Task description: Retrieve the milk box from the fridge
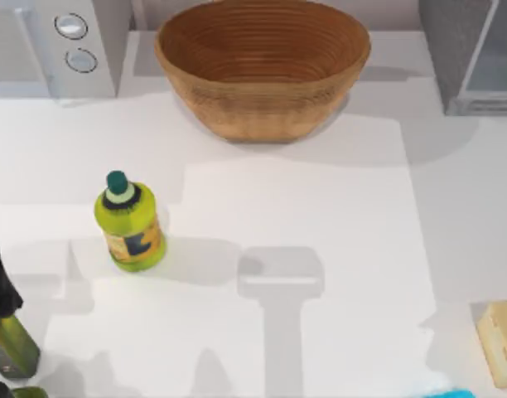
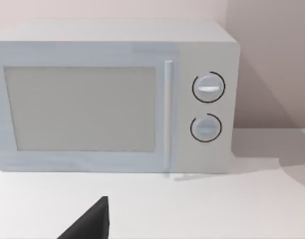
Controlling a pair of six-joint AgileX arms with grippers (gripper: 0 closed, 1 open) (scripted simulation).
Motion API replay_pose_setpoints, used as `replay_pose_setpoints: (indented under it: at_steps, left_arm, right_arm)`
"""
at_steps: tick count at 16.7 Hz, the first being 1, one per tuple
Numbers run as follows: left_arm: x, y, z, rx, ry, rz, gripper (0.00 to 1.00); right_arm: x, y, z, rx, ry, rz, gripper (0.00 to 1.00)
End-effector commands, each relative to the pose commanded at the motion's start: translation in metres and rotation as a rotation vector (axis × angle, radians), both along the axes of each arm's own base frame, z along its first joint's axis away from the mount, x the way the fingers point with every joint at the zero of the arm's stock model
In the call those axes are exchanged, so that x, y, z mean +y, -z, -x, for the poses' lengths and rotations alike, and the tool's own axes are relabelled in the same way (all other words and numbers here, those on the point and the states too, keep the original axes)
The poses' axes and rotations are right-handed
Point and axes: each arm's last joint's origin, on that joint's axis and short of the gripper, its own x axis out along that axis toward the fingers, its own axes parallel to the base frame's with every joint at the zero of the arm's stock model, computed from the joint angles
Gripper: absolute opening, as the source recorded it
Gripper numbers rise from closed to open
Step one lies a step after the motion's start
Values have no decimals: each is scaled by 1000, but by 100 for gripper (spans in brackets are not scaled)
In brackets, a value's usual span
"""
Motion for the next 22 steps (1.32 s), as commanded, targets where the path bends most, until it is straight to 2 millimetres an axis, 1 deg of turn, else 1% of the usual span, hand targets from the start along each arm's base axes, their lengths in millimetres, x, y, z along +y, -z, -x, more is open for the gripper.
replay_pose_setpoints:
  at_steps: [3,5,12,14,15,17,20,22]
  left_arm:
    - [0,0,0,0,0,0,100]
    - [0,0,0,0,0,0,100]
    - [0,0,0,0,0,0,100]
    - [0,0,0,0,0,0,100]
    - [0,0,0,0,0,0,100]
    - [0,0,0,0,0,0,100]
    - [0,0,0,0,0,0,100]
    - [0,0,0,0,0,0,100]
  right_arm:
    - [-12,10,-4,-27,0,13,100]
    - [-17,14,-5,-37,0,19,100]
    - [-17,16,-6,-36,-3,18,100]
    - [-18,18,-15,-31,-6,15,100]
    - [-20,18,-24,-29,-7,14,100]
    - [-23,18,-50,-30,-6,16,100]
    - [-24,14,-102,-48,-1,24,100]
    - [-21,10,-136,-57,3,26,100]
